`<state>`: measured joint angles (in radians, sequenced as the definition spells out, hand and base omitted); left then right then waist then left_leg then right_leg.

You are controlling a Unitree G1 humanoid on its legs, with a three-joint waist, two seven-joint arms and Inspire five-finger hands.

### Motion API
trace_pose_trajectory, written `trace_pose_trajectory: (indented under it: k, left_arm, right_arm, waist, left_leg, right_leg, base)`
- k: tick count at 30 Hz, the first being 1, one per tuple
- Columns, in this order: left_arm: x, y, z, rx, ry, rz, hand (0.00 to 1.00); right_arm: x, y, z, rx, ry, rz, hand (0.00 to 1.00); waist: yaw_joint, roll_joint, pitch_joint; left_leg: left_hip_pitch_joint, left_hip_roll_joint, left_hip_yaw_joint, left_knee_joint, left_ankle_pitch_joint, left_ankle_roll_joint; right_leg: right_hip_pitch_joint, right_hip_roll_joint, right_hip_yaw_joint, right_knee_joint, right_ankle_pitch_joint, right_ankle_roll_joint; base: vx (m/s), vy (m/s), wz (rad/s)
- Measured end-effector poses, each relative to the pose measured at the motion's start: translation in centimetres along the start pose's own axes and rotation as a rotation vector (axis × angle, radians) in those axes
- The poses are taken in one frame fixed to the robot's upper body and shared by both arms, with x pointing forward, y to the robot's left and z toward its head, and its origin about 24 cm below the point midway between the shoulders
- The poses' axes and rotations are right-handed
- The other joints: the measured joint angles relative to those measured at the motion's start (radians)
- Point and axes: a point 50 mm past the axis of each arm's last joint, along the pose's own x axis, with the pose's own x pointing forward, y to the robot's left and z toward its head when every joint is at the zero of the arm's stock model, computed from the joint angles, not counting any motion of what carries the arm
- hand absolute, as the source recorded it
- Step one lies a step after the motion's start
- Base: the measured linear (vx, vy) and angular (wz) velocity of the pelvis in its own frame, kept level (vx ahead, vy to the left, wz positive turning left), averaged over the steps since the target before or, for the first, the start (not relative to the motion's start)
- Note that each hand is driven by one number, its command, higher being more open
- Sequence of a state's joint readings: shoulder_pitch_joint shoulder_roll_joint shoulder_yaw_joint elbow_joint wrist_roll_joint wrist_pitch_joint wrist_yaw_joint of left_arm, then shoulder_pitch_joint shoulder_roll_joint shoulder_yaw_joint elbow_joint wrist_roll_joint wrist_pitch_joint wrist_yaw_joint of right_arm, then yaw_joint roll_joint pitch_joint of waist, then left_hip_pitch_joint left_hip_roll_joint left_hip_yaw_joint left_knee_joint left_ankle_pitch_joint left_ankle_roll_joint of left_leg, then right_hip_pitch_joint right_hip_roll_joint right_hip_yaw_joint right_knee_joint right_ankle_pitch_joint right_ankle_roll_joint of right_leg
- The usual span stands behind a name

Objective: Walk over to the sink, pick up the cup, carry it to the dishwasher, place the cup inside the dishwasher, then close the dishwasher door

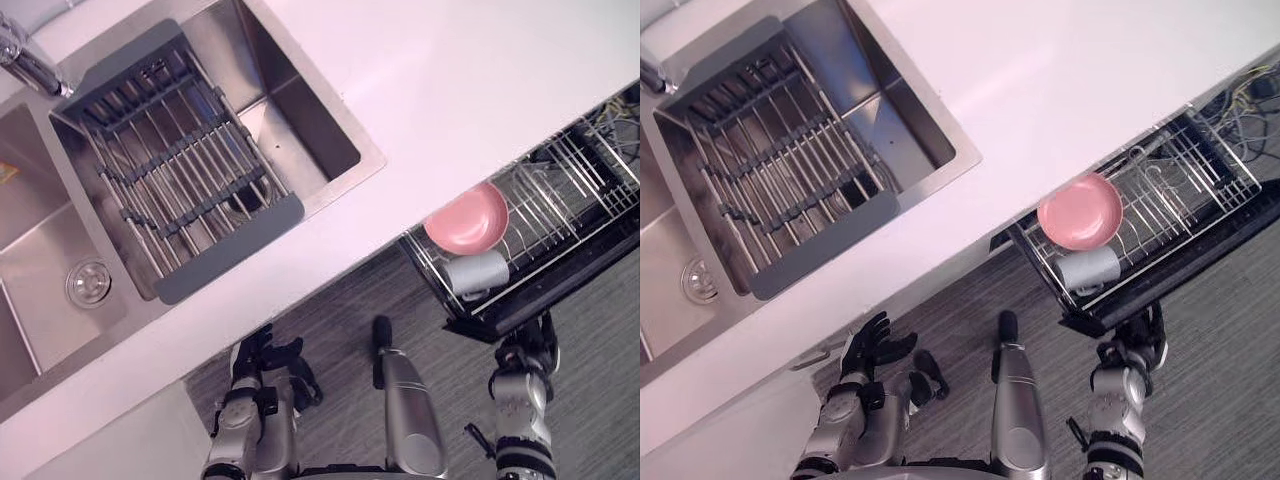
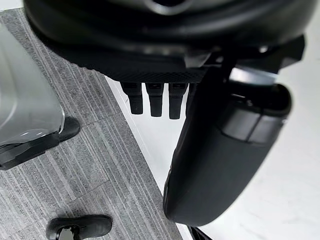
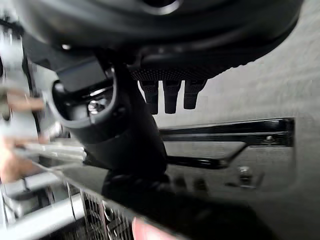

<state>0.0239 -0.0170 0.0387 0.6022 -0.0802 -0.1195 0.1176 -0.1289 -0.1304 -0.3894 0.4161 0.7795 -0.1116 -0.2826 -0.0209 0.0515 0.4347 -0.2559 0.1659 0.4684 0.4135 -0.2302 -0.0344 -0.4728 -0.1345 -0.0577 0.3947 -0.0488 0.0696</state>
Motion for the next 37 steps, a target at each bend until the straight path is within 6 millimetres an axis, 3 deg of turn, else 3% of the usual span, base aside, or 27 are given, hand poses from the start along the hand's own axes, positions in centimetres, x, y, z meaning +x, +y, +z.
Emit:
trace_pose_trajectory:
  k: [2, 3, 5, 7, 8, 11, 14, 16, 18, 21, 23, 28, 37]
  left_arm:
    - [0.1, -0.3, 0.4, 0.002, -0.014, -0.015, 0.9]
    - [0.1, -0.3, 0.4, 0.002, -0.017, -0.019, 0.9]
    - [0.3, -0.4, 0.7, 0.001, -0.026, -0.021, 0.9]
    - [0.4, -0.2, 0.9, -0.001, -0.033, -0.01, 0.9]
    - [0.4, 0.0, 1.0, 0.002, -0.04, -0.005, 0.9]
    - [0.4, 0.4, 1.0, 0.009, -0.043, 0.003, 0.9]
    - [0.5, 0.4, 1.3, 0.011, -0.056, 0.001, 0.9]
    - [0.5, 0.6, 1.3, 0.019, -0.061, 0.004, 0.9]
    - [0.6, 1.3, 1.0, 0.046, -0.046, 0.008, 0.9]
    - [0.5, 1.6, 0.1, 0.057, -0.002, 0.012, 0.9]
    - [-0.2, 2.7, -1.7, 0.079, 0.07, 0.033, 0.9]
    - [-1.8, 5.5, -3.9, 0.141, 0.157, 0.07, 0.9]
    - [-3.4, 7.9, -5.4, 0.186, 0.225, 0.09, 0.9]
  right_arm:
    - [0.4, 4.6, 0.1, -0.099, -0.007, 0.161, 0.9]
    - [0.4, 6.0, 0.2, -0.124, -0.016, 0.205, 0.9]
    - [0.9, 10.2, 1.8, -0.188, -0.072, 0.312, 0.9]
    - [1.3, 12.8, 3.0, -0.294, -0.098, 0.381, 0.9]
    - [1.4, 13.5, 3.2, -0.336, -0.114, 0.369, 0.9]
    - [1.3, 13.4, 2.7, -0.499, -0.136, 0.393, 0.9]
    - [1.9, 11.7, 2.0, -0.703, -0.137, 0.361, 0.9]
    - [2.0, 9.1, 1.2, -0.851, -0.116, 0.362, 0.9]
    - [1.7, 7.8, 0.3, -0.965, -0.098, 0.418, 0.9]
    - [0.8, 5.8, -0.8, -1.019, -0.065, 0.448, 0.9]
    - [-0.9, 3.2, -3.1, -1.05, 0.004, 0.489, 0.9]
    - [-3.6, -1.7, -6.5, -1.045, 0.165, 0.426, 0.9]
    - [-6.0, -8.5, -8.8, -1.059, 0.39, 0.256, 0.9]
  waist:
    - [0.009, 0.008, 0.004]
    - [0.01, 0.011, 0.006]
    - [0.03, 0.025, 0.013]
    - [0.049, 0.037, 0.02]
    - [0.056, 0.041, 0.022]
    - [0.036, 0.039, 0.023]
    - [0.029, 0.039, 0.023]
    - [0.03, 0.038, 0.02]
    - [0.029, 0.035, 0.014]
    - [0.027, 0.031, -0.025]
    - [0.026, 0.009, -0.093]
    - [0.03, -0.039, -0.195]
    - [0.03, -0.052, -0.259]
  left_leg:
    - [-0.008, -0.006, -0.018, -0.018, 0.018, 0.0]
    - [-0.011, -0.007, -0.023, -0.021, 0.023, -0.001]
    - [-0.022, -0.007, -0.045, -0.036, 0.044, -0.005]
    - [-0.025, -0.01, -0.06, -0.057, 0.067, -0.012]
    - [-0.026, -0.011, -0.074, -0.074, 0.085, -0.016]
    - [-0.023, -0.011, -0.109, -0.093, 0.1, -0.027]
    - [0.008, -0.011, -0.165, -0.112, 0.115, -0.039]
    - [0.033, -0.009, -0.219, -0.124, 0.121, -0.05]
    - [0.043, -0.002, -0.257, -0.137, 0.13, -0.06]
    - [0.047, -0.002, -0.295, -0.153, 0.145, -0.069]
    - [0.062, 0.001, -0.326, -0.176, 0.151, -0.075]
    - [0.113, -0.009, -0.348, -0.219, 0.153, -0.075]
    - [0.186, -0.037, -0.348, -0.266, 0.162, -0.061]
  right_leg:
    - [0.0, -0.006, -0.018, -0.004, 0.001, -0.003]
    - [0.0, -0.007, -0.023, -0.006, 0.002, -0.005]
    - [-0.001, -0.007, -0.045, -0.014, 0.006, -0.012]
    - [-0.001, -0.008, -0.062, -0.019, 0.009, -0.018]
    - [0.0, -0.007, -0.074, -0.02, 0.01, -0.02]
    - [0.01, -0.008, -0.113, -0.018, 0.01, -0.021]
    - [0.063, -0.007, -0.152, -0.021, -0.003, -0.041]
    - [0.124, -0.001, -0.202, -0.042, -0.015, -0.056]
    - [0.16, 0.012, -0.234, -0.071, -0.017, -0.06]
    - [0.191, 0.016, -0.272, -0.102, -0.016, -0.06]
    - [0.235, 0.027, -0.304, -0.143, -0.012, -0.063]
    - [0.32, 0.036, -0.332, -0.227, 0.006, -0.048]
    - [0.404, 0.028, -0.339, -0.29, 0.027, -0.027]
  base:
    - [-0.02, -0.07, 0.24]
    - [-0.03, -0.071, 0.24]
    - [-0.03, -0.09, 0.25]
    - [-0.01, -0.12, 0.28]
    - [0.01, -0.114, 0.26]
    - [0.02, -0.1, 0.18]
    - [-0.01, -0.085, 0.32]
    - [-0.01, -0.092, 0.55]
    - [-0.04, -0.09, 0.38]
    - [0.01, -0.049, 0.37]
    - [0.08, -0.017, 0.38]
    - [0.1, 0.032, 0.18]
    - [0.04, 0.046, 0.03]
